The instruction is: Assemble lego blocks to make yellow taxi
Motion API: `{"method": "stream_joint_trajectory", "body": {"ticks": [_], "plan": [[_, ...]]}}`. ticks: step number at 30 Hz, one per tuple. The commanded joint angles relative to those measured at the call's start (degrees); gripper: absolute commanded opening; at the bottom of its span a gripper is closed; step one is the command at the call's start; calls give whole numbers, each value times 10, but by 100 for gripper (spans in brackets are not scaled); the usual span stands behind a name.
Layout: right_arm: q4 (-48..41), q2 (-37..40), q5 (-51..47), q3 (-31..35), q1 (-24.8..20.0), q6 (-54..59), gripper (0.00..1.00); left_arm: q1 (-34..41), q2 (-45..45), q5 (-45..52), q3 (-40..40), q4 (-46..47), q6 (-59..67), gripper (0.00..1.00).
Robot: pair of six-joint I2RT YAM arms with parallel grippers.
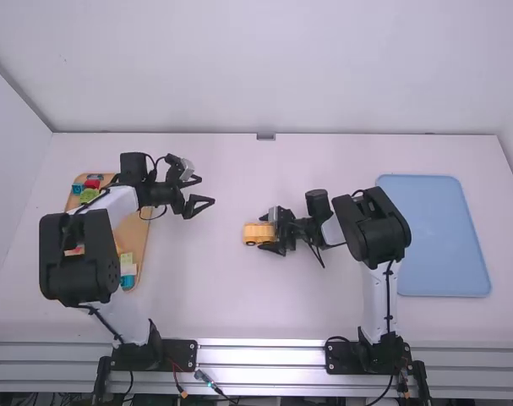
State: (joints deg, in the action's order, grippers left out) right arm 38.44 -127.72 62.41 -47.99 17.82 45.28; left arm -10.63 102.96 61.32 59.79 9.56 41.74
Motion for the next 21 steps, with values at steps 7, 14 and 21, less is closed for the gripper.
{"method": "stream_joint_trajectory", "body": {"ticks": [7,14,21], "plan": [[-2,35,0,19,-2,-5,99,-1,-3,-26,-2,3,-4,99],[-76,122,-133,49,-2,-5,99,-1,-3,-28,-2,37,-4,99],[-216,249,-216,54,-13,12,99,-13,-5,11,-2,44,-28,99]]}}
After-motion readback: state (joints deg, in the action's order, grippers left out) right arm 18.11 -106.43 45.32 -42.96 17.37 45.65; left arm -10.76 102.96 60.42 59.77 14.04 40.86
